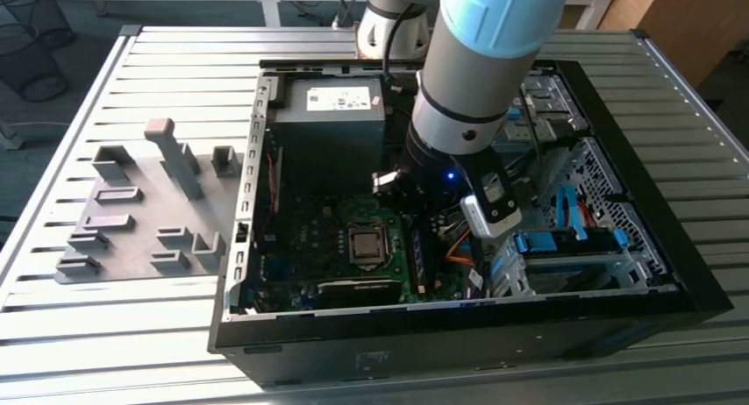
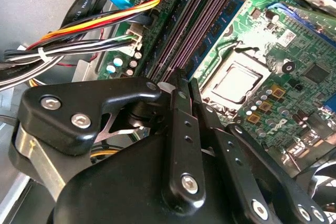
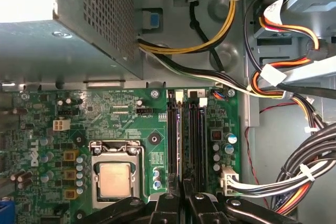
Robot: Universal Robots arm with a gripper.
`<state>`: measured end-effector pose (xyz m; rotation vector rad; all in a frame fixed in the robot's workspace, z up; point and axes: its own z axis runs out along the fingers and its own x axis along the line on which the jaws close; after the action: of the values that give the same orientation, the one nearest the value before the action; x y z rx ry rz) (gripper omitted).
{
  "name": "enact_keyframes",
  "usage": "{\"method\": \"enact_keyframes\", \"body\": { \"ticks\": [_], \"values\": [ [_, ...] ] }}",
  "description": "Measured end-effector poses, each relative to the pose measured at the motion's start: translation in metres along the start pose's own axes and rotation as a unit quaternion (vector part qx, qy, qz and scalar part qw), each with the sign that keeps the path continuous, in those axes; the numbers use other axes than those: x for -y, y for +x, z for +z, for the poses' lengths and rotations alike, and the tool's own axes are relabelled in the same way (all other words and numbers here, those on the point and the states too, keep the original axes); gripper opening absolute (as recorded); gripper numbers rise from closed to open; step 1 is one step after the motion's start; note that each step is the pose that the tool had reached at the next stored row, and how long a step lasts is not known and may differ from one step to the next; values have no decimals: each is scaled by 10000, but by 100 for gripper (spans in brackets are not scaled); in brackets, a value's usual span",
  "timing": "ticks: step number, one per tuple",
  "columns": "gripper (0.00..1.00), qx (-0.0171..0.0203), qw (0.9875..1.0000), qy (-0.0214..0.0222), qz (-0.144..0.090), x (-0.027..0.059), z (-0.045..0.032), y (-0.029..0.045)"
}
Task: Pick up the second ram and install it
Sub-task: 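Press down the second ram until it locks into place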
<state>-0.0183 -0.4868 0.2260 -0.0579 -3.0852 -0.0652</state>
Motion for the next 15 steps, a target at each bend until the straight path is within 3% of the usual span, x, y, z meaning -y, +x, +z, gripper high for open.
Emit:
{"method": "enact_keyframes", "body": {
  "ticks": [5, 15],
  "values": [
    [14, -1, 10000, -30, -1, -1, 21, 0],
    [14, -1, 10000, -30, 5, 1, 67, -3]
  ]
}}
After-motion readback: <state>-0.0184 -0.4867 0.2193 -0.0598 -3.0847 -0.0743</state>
